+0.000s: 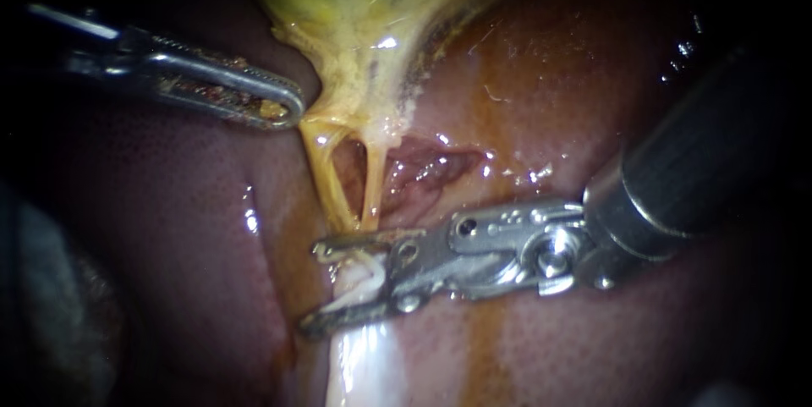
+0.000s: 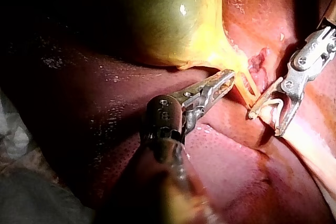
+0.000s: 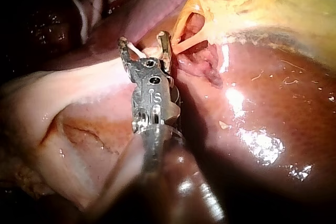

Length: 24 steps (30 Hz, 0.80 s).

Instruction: Clipping first clip left tube

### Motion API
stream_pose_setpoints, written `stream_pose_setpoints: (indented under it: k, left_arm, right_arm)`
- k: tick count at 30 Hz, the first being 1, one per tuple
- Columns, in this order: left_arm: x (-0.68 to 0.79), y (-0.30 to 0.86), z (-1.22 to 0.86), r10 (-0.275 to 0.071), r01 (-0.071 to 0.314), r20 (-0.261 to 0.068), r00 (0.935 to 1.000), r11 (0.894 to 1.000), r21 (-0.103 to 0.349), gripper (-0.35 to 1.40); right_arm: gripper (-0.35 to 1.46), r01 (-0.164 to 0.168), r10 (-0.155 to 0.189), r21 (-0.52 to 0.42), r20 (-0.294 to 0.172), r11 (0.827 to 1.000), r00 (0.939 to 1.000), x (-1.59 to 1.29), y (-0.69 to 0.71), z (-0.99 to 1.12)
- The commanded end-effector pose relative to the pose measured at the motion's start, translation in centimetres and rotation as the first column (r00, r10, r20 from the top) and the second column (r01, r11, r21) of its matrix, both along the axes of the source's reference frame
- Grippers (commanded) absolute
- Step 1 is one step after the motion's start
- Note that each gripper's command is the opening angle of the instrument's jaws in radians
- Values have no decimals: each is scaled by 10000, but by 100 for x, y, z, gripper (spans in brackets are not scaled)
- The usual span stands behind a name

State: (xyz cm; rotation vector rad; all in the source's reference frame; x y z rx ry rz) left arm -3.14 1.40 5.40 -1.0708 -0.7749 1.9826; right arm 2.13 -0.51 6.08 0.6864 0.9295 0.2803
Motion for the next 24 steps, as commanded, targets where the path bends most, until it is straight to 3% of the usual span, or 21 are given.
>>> stream_pose_setpoints:
  k: [1,8,24]
  left_arm:
    - [0,0,0,1,-1,1,10000,10000,0,-35]
    - [0,0,0,2,-2,2,10000,10000,0,-35]
    - [1,0,0,9,-9,6,10000,10000,0,-35]
  right_arm:
    - [50,-2,2,6,-4,10000,10000,1,0,-1]
    - [50,-14,15,121,-25,9999,10000,1,8,-22]
    - [50,-250,304,666,-823,9975,9961,-22,33,-69]
